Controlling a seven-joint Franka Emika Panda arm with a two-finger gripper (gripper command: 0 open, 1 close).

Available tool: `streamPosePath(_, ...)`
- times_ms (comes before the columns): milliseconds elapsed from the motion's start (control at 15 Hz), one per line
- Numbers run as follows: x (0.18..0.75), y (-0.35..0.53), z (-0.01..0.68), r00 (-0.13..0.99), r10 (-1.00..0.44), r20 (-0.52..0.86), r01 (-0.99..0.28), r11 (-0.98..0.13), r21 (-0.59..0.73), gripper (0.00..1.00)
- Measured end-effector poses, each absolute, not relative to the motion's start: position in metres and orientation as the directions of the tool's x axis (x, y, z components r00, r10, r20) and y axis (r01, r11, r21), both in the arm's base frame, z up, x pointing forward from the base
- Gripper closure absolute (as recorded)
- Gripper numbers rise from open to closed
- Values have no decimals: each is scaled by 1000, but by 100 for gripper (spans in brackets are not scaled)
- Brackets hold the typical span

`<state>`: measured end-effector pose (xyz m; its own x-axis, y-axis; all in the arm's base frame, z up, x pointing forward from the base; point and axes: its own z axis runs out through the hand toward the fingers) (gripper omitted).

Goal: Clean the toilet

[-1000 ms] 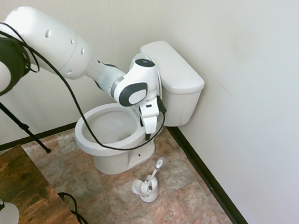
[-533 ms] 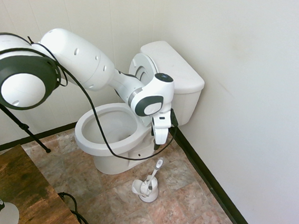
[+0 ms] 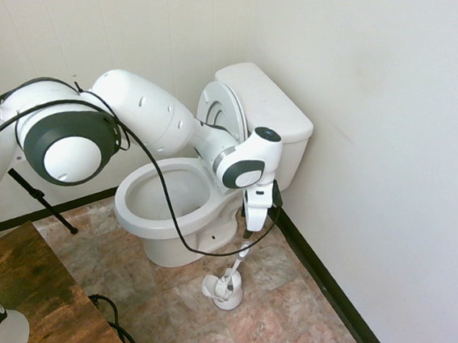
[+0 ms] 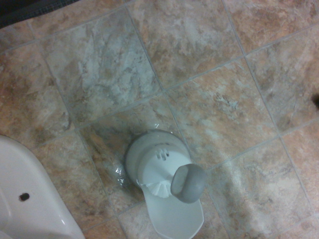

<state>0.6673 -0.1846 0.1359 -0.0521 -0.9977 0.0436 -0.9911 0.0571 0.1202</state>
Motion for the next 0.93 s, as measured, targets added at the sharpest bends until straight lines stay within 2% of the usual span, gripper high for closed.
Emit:
streamPosePath(533, 683, -200, 71, -250, -967, 41, -962, 253, 101, 0)
streamPosePath(933, 689, -208, 36, -314, -948, 53, -940, 318, 125, 0)
